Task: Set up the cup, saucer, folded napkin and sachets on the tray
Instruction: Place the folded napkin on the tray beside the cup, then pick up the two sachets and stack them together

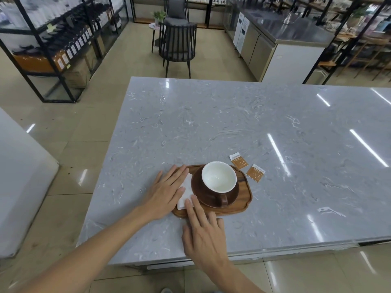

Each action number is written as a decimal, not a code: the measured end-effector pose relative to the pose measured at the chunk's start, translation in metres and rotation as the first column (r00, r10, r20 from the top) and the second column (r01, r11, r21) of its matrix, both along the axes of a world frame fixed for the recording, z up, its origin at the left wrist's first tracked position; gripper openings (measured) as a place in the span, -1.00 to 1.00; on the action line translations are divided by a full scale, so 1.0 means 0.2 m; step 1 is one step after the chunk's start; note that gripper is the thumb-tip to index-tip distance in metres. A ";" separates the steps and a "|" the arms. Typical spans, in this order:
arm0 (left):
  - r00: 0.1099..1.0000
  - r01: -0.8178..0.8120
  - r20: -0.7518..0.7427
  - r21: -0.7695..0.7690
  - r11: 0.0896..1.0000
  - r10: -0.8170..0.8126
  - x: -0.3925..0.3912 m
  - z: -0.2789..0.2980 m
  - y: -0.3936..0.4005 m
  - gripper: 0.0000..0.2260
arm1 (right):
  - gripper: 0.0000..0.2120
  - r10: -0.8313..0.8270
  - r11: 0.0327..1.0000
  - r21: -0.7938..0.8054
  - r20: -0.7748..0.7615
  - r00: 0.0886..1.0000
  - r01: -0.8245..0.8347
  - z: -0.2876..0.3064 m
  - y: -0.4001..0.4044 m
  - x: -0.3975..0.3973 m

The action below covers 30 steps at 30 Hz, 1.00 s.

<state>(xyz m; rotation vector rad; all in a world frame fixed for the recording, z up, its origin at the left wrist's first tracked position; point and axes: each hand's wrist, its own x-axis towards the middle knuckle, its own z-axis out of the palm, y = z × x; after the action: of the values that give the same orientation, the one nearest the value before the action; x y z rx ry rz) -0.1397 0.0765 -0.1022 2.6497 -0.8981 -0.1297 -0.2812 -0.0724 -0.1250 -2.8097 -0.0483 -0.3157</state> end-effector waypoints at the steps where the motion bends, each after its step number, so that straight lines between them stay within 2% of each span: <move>1: 1.000 0.000 -0.018 -0.047 0.999 -0.001 0.00 0.01 0.00 -0.50 | -0.35 0.000 1.000 0.016 0.006 1.000 0.000 0.01 -0.01 0.01; 4: 1.000 0.009 -0.022 -0.122 0.992 -0.011 0.01 0.06 0.01 -0.52 | -0.39 0.003 0.999 0.043 0.035 0.999 -0.004 0.08 -0.04 0.03; 8: 0.999 0.040 0.030 -0.219 0.975 -0.034 0.03 0.15 -0.02 -0.53 | -0.54 0.011 0.996 0.083 0.120 0.993 -0.021 0.20 -0.12 0.07; 14: 0.994 0.071 0.096 -0.268 0.961 -0.047 0.07 0.30 -0.18 -0.52 | -0.65 -0.011 0.994 0.107 0.245 0.969 -0.015 0.36 -0.40 0.19; 19: 0.996 0.062 0.083 -0.290 0.955 -0.039 0.11 0.40 -0.39 -0.52 | -0.69 -0.094 0.989 0.138 0.268 0.959 0.059 0.45 -0.71 0.29; 23: 1.000 0.014 -0.009 -0.335 0.942 -0.018 0.13 0.44 -0.58 -0.45 | -0.63 -0.164 0.974 0.184 0.178 0.970 0.131 0.45 -0.97 0.37; 30: 0.994 -0.084 -0.083 -0.224 0.971 0.067 0.17 0.44 -0.92 -0.50 | -0.48 -0.122 0.972 0.173 -0.192 0.974 0.156 0.30 -1.35 0.53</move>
<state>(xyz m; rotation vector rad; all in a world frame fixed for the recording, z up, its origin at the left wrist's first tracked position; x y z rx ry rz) -0.1063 -0.1082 -0.0144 2.4455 -0.7391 -0.1011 -0.1747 -0.3427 -0.0657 -2.6459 0.2103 -0.0896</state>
